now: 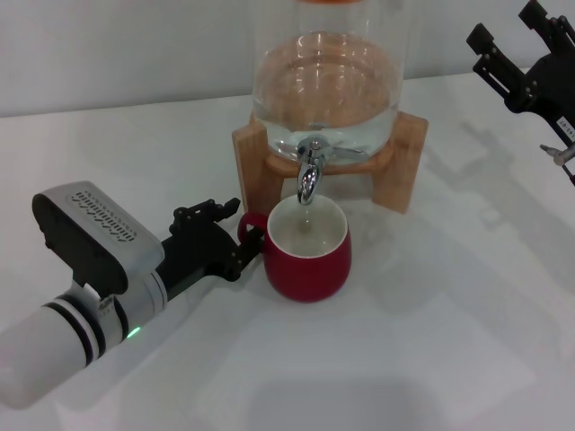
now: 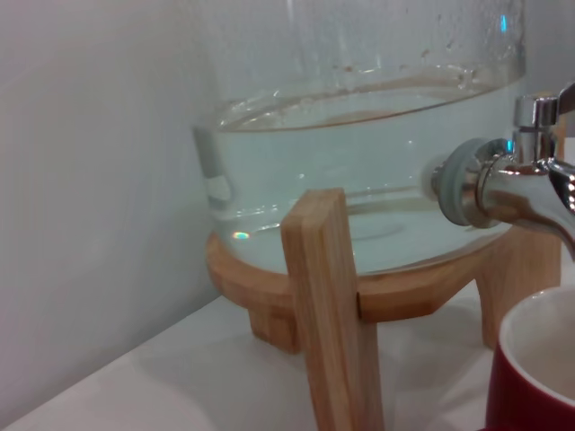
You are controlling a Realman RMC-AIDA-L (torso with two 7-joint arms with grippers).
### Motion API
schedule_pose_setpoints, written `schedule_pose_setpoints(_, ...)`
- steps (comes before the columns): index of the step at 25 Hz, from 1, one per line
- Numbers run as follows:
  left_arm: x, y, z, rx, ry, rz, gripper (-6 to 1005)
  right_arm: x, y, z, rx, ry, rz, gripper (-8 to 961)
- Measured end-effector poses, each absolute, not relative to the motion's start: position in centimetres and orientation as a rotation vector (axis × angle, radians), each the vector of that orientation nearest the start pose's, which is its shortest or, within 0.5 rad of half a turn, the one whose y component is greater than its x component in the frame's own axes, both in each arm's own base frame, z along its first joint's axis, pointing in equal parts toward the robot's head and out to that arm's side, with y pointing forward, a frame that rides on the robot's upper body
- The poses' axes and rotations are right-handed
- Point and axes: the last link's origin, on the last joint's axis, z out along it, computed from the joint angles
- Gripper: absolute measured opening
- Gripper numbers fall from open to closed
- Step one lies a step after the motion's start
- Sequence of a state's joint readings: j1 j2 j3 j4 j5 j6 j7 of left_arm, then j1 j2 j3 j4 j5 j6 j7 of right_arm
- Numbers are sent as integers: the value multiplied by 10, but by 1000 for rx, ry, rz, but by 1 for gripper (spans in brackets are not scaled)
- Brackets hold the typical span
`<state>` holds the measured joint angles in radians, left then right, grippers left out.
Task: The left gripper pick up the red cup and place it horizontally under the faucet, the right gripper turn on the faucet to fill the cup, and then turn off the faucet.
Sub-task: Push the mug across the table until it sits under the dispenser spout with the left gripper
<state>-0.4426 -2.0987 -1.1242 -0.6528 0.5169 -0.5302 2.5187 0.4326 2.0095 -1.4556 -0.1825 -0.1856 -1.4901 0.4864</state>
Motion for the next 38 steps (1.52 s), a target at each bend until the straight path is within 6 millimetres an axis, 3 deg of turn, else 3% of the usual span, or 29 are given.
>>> schedule_pose_setpoints(38,-230,325,-125,-2411,-338,-467,479,289,338,46,-1692,285,1099,839)
